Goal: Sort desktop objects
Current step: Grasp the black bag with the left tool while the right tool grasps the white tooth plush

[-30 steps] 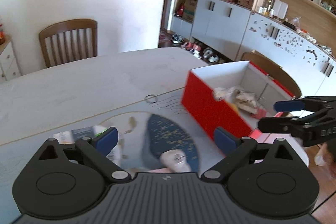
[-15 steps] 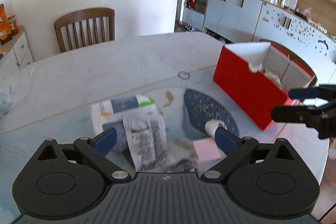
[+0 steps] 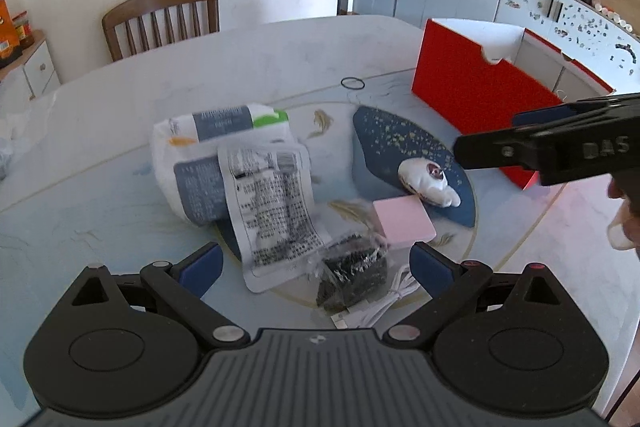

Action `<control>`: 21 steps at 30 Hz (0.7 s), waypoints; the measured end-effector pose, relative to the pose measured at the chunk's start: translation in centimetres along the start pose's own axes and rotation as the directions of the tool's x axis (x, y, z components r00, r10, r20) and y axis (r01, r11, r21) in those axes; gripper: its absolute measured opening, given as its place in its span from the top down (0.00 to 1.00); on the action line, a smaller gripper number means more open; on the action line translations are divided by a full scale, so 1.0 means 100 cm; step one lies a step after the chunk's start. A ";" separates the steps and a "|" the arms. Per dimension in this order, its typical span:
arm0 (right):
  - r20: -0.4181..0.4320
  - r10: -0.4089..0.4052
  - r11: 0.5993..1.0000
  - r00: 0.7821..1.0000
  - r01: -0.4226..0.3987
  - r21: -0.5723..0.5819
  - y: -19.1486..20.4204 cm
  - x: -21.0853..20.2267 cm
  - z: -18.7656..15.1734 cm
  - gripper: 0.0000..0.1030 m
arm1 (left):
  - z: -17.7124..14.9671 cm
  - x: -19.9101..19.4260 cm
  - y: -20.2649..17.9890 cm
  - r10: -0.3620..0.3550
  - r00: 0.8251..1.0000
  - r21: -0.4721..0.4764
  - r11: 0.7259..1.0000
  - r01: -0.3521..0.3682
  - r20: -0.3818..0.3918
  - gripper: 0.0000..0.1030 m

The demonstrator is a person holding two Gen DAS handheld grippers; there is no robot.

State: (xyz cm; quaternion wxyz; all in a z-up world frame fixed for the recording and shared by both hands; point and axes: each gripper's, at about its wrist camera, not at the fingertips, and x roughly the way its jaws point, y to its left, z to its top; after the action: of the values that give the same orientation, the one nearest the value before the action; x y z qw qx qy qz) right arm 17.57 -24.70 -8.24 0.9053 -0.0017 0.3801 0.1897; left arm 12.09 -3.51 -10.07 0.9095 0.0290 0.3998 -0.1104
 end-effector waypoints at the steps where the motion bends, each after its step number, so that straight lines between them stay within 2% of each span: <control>1: -0.008 -0.002 1.000 1.000 0.002 0.002 -0.001 0.005 -0.001 0.06 | -0.001 0.002 -0.001 0.002 1.000 -0.005 1.000 -0.002 -0.003 0.03; 7: -0.049 0.003 1.000 0.999 -0.002 0.021 -0.008 0.031 -0.007 0.11 | -0.007 0.012 -0.003 -0.002 1.000 -0.055 0.998 0.002 -0.015 0.03; 15: -0.086 0.005 0.998 0.996 0.000 0.060 -0.019 0.050 -0.008 0.23 | -0.008 0.019 -0.009 0.041 0.999 -0.073 0.996 -0.042 -0.011 0.04; 18: -0.098 0.006 0.998 0.995 0.001 0.070 -0.020 0.057 -0.008 0.26 | -0.007 0.020 -0.008 0.032 0.999 -0.089 0.996 -0.032 -0.011 0.04; 21: -0.105 0.010 0.997 0.994 -0.002 0.077 -0.019 0.060 -0.008 0.29 | -0.007 0.019 -0.012 0.040 0.999 -0.081 0.996 -0.040 -0.002 0.10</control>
State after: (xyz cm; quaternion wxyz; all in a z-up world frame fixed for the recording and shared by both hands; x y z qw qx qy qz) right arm 21.52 -24.56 -13.26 0.8829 0.0242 0.4342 0.1771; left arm 12.58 -4.88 -11.93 0.9119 -0.0001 0.4034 -0.0759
